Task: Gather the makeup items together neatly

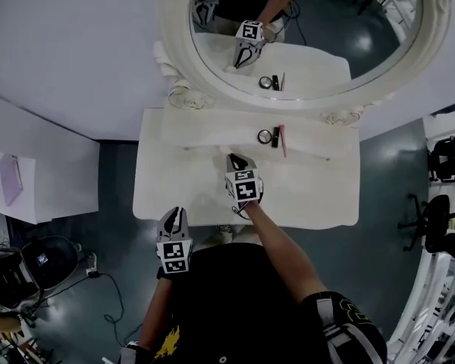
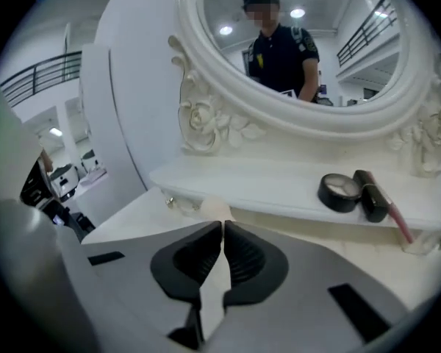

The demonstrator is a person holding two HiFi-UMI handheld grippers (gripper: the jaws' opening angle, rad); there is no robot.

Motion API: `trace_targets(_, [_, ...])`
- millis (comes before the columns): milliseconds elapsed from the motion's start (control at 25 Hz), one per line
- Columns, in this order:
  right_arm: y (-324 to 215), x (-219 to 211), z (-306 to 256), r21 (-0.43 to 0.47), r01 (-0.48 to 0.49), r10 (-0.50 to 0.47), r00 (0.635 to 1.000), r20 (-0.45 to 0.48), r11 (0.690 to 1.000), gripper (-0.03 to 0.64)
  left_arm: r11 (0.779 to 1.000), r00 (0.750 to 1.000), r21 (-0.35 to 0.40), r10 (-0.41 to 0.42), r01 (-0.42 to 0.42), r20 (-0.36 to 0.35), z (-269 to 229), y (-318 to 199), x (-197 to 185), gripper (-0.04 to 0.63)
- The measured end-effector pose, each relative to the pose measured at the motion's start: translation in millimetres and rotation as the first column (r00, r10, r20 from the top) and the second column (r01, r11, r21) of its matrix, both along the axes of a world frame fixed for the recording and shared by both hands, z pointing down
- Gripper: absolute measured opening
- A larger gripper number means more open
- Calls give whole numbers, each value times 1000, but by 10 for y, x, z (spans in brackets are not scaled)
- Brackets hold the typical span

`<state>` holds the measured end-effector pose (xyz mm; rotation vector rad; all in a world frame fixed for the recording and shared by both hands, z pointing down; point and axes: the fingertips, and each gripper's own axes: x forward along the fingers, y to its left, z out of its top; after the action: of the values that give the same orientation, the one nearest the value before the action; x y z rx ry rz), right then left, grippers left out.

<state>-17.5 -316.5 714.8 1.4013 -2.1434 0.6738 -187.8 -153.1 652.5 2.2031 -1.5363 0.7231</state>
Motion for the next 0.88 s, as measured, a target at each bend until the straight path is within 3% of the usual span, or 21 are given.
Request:
trace_targets(280, [-147, 381, -638, 220, -155, 134, 985, 106, 963, 27, 998, 998, 3, 63, -63, 26, -41, -74, 124, 55])
trace_targets(600, [-515, 974, -445, 220, -304, 312, 950, -2, 927, 30, 998, 997, 3, 67, -67, 48, -85, -103, 168, 55])
trace_targets(880, [-456, 950, -448, 201, -328, 319, 945, 75, 923, 38, 998, 997, -3, 66, -66, 51, -66, -49, 170, 55])
